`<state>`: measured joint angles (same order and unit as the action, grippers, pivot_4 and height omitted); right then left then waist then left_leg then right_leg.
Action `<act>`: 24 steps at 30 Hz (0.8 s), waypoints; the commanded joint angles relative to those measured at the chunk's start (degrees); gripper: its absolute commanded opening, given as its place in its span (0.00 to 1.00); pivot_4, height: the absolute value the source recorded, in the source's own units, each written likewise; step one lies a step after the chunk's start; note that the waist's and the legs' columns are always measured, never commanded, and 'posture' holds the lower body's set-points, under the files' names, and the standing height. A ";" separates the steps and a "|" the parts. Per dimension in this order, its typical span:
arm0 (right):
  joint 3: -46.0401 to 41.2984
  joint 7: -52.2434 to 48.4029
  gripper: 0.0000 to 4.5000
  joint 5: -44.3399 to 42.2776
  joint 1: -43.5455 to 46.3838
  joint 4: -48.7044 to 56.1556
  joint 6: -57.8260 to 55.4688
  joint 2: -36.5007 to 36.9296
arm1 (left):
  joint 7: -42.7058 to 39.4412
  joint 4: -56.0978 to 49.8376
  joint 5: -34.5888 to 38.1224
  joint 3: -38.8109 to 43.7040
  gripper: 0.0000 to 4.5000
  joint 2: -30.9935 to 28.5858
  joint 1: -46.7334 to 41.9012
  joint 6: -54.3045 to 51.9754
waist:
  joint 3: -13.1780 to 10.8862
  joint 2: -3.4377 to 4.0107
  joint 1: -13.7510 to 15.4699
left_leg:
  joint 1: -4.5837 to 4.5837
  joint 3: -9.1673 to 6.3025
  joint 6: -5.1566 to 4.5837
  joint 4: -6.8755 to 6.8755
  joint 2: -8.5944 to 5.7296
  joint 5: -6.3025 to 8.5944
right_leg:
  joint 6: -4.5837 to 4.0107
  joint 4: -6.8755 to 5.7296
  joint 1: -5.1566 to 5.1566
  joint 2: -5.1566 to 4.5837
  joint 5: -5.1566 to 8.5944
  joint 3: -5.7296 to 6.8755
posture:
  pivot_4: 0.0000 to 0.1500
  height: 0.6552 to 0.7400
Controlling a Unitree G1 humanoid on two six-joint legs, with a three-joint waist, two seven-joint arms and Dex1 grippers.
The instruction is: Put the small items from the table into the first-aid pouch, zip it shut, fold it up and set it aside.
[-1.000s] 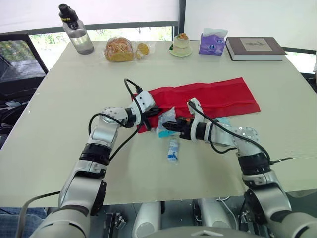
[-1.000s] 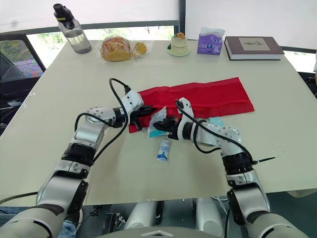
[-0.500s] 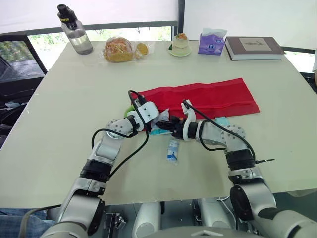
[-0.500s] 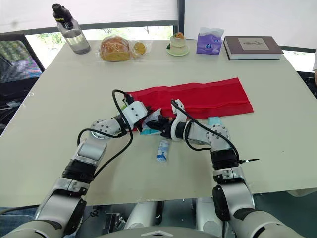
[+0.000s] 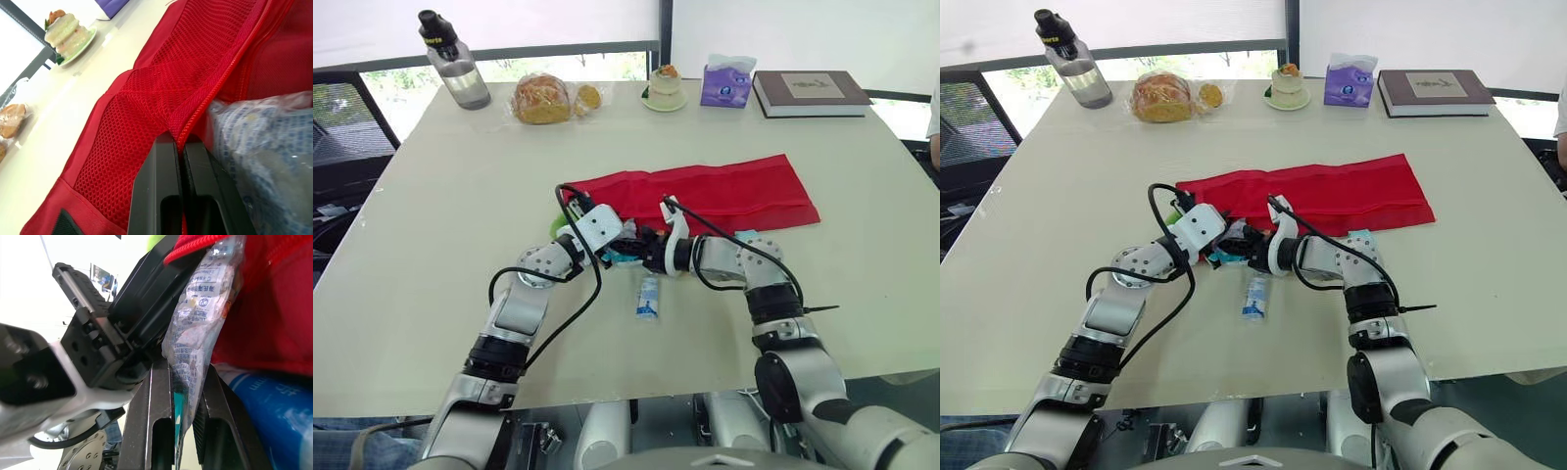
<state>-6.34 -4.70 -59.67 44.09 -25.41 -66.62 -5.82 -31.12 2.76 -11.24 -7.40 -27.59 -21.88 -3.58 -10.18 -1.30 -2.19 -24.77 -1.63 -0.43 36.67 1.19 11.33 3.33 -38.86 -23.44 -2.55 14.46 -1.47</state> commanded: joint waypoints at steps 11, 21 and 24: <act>-8.64 -0.89 0.00 3.47 3.85 -3.52 6.53 -3.85 | -1.88 -3.51 0.36 -2.47 0.01 0.39 0.28 2.01 | 0.01 0.01 0.06 | 0.02 0.00 0.00 -0.02 -0.01 0.00 | 0.00 0.00 0.00 -0.01 0.00 0.00 | 1.00 0.92; -9.94 2.04 0.00 3.61 5.66 -4.29 12.58 -6.93 | -2.45 -2.56 -0.17 -4.16 0.01 1.56 -1.28 2.70 | 0.02 0.02 0.28 | 0.02 -0.01 0.00 -0.01 -0.03 0.00 | 0.00 0.00 0.02 -0.02 0.00 0.00 | 1.00 0.92; -9.96 2.87 0.00 2.80 5.42 -3.62 14.26 -8.31 | -2.90 -2.03 -0.07 -4.63 0.01 1.48 -1.54 2.72 | 0.02 0.02 0.23 | 0.02 -0.01 0.00 -0.01 -0.03 0.00 | 0.00 0.00 0.01 -0.02 0.00 0.00 | 1.00 0.92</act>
<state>-13.86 -2.78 -56.54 46.17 -30.58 -57.05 -7.82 -31.69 1.90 -11.80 -9.61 -26.51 -23.97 -2.15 -10.17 -1.28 -1.96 -24.76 -1.64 -0.42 36.66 1.16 11.33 3.33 -38.85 -23.43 -2.57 14.46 -1.47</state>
